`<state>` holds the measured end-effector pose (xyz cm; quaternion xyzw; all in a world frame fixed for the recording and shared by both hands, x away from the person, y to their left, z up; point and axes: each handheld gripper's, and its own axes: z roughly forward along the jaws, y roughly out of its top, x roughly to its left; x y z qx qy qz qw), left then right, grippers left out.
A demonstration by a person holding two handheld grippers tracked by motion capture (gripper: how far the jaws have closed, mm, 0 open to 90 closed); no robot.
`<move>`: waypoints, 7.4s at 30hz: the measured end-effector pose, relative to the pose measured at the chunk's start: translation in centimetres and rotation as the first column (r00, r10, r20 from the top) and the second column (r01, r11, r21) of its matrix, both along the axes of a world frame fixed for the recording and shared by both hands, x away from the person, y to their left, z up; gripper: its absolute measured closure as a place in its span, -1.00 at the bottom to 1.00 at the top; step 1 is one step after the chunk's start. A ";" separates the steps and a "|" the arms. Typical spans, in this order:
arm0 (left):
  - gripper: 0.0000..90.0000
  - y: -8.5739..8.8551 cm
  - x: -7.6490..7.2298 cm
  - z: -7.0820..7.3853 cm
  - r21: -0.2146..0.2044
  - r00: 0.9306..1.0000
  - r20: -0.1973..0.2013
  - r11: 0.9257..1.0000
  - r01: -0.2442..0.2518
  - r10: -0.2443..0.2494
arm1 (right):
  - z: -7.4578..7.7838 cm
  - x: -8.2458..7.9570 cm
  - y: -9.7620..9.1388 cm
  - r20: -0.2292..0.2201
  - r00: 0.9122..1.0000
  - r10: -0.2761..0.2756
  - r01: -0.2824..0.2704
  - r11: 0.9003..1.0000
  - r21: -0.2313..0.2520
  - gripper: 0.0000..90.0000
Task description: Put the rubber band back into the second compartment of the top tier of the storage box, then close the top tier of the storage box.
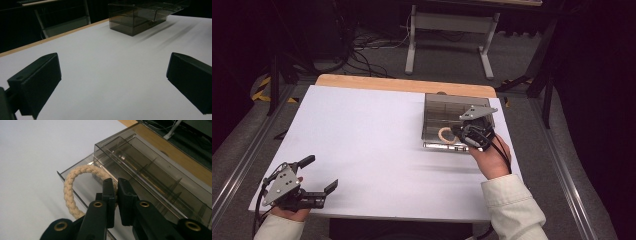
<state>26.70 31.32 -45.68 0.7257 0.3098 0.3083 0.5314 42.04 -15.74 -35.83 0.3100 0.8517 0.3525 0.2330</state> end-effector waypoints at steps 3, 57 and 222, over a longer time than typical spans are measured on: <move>-0.99 0.0 0.0 0.0 0.003 1.000 -0.001 1.000 0.000 0.000 | -0.1 0.3 -0.4 -0.002 1.000 -0.018 0.018 0.999 -0.027 0.88; -0.99 0.0 0.1 0.0 0.018 1.000 0.004 1.000 -0.003 0.003 | -2.7 2.6 -1.5 -0.055 0.991 -0.123 0.111 0.978 -0.176 0.87; -0.99 -0.2 0.2 -0.1 0.011 1.000 -0.006 1.000 -0.004 0.004 | -4.3 0.8 -4.2 -0.130 0.991 0.023 -0.050 0.976 -0.211 1.00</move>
